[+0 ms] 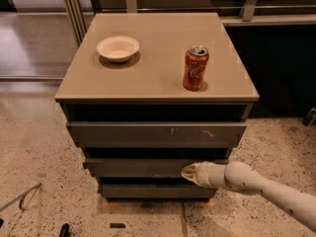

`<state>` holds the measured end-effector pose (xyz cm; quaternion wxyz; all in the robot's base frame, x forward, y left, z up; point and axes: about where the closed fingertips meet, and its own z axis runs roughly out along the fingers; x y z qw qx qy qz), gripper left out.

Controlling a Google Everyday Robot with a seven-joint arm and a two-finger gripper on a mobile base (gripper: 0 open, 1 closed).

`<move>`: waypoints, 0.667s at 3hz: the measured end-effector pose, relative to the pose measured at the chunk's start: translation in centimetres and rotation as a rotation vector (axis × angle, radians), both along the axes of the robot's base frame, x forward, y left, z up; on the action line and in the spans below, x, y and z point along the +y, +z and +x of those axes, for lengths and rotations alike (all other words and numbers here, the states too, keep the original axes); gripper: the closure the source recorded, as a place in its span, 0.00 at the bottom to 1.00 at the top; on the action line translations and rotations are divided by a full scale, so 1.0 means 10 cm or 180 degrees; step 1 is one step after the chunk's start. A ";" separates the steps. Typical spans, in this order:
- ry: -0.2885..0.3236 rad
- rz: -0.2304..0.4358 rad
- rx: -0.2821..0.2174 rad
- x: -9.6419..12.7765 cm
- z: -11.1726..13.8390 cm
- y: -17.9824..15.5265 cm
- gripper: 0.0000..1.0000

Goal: Close middle drawer

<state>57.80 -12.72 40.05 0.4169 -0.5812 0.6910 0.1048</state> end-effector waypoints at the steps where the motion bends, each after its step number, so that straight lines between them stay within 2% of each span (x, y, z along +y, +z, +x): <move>1: 0.0122 -0.0030 0.0352 0.03 -0.23 0.03 1.00; 2: 0.0198 -0.0108 0.0751 0.00 -0.54 0.12 1.00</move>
Offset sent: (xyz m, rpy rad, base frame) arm -0.0969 -0.0115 0.0334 -0.0743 0.4037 0.0799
